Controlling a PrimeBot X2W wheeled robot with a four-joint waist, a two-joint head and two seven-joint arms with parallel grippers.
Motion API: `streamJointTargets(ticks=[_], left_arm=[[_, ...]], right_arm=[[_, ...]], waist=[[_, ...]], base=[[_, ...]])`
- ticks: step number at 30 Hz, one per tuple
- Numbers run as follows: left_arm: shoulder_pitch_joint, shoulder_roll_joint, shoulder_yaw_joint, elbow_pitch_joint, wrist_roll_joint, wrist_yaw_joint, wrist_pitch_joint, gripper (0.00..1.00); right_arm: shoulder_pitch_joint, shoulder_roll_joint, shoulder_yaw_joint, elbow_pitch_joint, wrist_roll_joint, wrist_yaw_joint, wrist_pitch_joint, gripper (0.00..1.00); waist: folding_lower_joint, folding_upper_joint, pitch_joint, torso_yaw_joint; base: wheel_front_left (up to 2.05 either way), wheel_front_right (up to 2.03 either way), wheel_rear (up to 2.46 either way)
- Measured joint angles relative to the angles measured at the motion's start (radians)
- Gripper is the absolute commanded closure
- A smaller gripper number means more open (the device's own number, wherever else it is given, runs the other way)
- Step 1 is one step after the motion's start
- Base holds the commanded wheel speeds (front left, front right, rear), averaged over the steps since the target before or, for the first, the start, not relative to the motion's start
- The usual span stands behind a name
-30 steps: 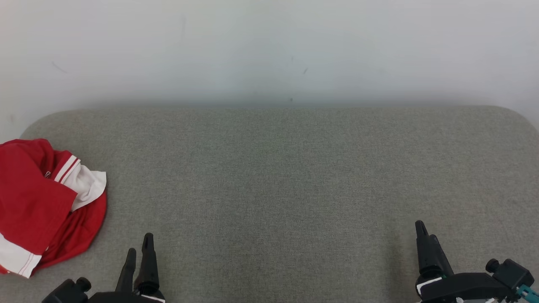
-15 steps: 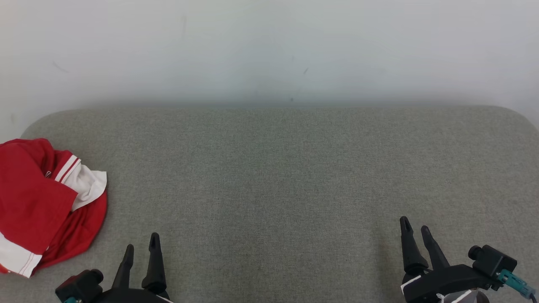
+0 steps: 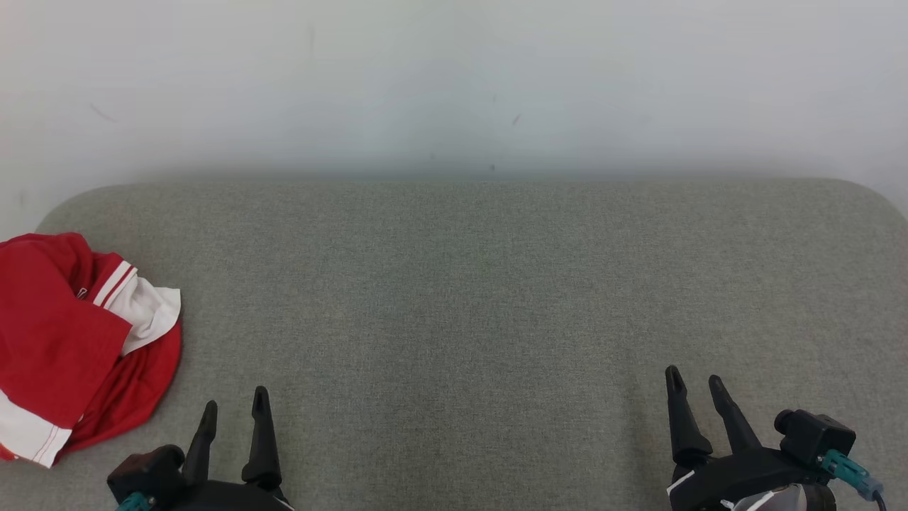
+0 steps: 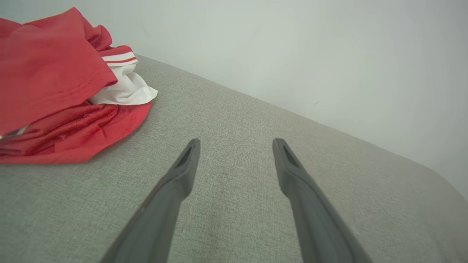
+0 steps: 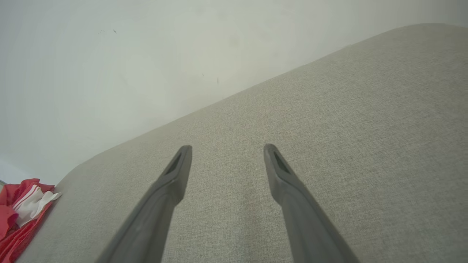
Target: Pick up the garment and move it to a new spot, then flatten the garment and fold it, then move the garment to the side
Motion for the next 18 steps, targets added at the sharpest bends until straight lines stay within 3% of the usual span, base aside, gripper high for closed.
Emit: streamJointTargets(ticks=[18], left_arm=[[0.0,0.021,-0.014,0.049,0.153,0.012,-0.038,0.0]], right_arm=[[-0.001,-0.001,0.009,0.001,-0.18,0.0,-0.024,0.0]], waist=[[0.0,0.0,-0.013,0.0]], base=[[0.0,0.0,0.0]])
